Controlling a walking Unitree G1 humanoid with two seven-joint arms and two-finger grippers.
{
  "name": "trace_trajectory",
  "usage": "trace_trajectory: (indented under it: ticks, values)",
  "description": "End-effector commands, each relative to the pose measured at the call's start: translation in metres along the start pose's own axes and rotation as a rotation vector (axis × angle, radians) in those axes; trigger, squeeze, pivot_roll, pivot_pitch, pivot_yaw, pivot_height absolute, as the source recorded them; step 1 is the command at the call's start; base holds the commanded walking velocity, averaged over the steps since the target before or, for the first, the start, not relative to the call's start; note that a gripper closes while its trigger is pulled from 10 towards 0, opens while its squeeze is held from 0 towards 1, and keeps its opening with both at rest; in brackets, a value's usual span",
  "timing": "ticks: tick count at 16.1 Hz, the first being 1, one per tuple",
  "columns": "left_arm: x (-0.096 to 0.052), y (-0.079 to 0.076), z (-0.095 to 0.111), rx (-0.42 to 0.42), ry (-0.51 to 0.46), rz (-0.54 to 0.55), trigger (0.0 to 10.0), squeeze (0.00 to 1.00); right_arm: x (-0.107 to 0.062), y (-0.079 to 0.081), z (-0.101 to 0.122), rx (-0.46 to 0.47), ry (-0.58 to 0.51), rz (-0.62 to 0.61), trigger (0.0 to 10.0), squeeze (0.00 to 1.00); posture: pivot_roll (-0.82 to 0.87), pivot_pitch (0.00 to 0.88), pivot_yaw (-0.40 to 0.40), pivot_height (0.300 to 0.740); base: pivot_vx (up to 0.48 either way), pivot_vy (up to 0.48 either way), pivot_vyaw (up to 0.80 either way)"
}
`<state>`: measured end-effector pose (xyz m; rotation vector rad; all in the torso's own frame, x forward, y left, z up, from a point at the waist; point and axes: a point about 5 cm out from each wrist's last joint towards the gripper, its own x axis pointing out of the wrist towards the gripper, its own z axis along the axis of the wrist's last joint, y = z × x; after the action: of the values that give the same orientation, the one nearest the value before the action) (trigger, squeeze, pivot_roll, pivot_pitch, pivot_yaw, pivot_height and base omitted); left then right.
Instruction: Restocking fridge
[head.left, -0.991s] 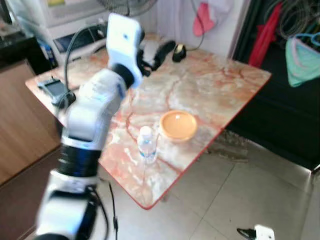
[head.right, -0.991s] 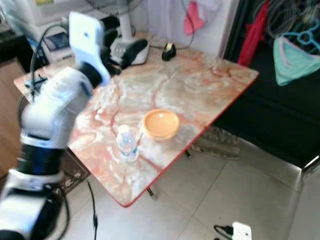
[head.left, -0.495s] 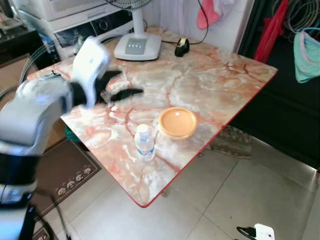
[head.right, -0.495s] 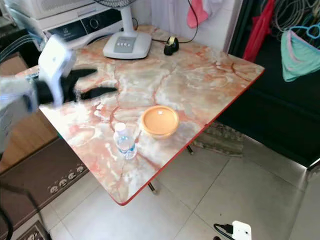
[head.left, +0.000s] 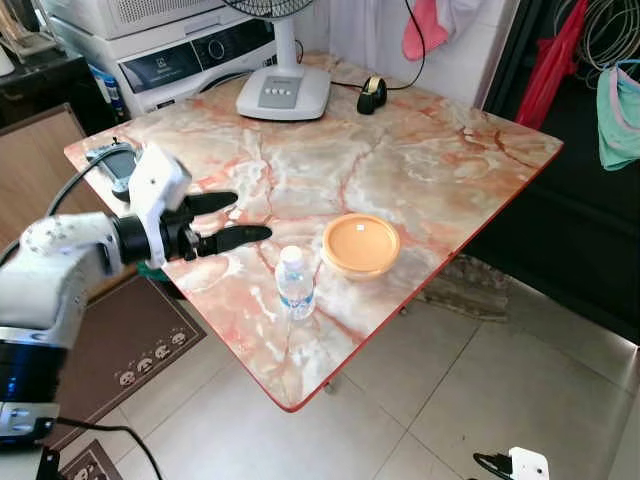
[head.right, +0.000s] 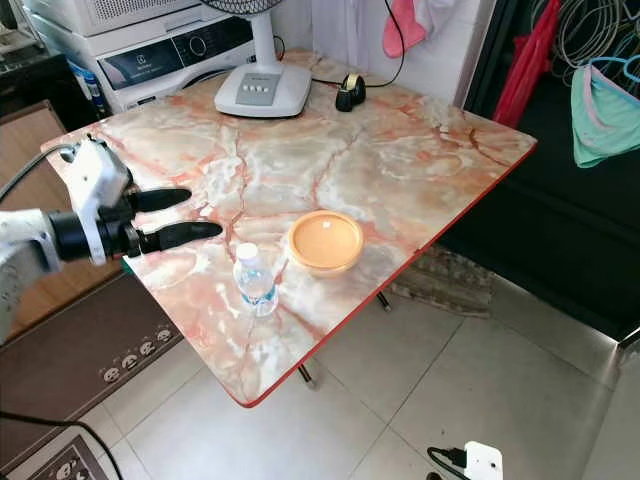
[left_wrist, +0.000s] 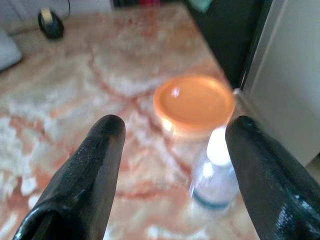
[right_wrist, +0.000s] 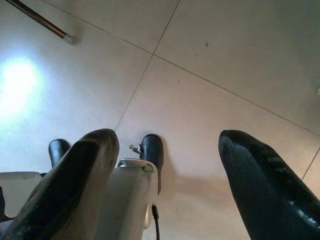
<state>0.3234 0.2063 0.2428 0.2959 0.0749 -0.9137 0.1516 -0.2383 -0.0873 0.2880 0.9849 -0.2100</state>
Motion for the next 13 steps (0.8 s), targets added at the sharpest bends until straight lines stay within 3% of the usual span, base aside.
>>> trace_trajectory:
  ticks: [1,3,7,13]
  values:
    - [0.006,-0.007,0.0,0.02,-0.013,-0.046,10.0,1.0,-0.001,-0.002,-0.004,-0.004,0.013,-0.004,10.0,0.0,0.22,0.083,0.011,0.74,0.0,0.0,0.0]
    - [0.012,-0.011,0.005,0.022,-0.049,-0.078,10.0,1.0,-0.001,-0.002,-0.004,-0.006,0.015,-0.003,10.0,0.0,0.22,0.077,0.009,0.74,0.0,0.0,0.0]
    - [0.025,-0.023,-0.002,0.099,0.014,-0.196,10.0,1.0,-0.001,-0.002,-0.004,-0.006,0.013,-0.002,10.0,0.0,0.21,0.084,0.01,0.74,0.0,0.0,0.0]
    - [0.031,0.0,0.01,0.16,0.039,-0.093,10.0,1.0,-0.001,-0.003,-0.004,-0.001,0.014,-0.006,10.0,0.0,0.21,0.095,0.011,0.74,0.0,0.0,0.0]
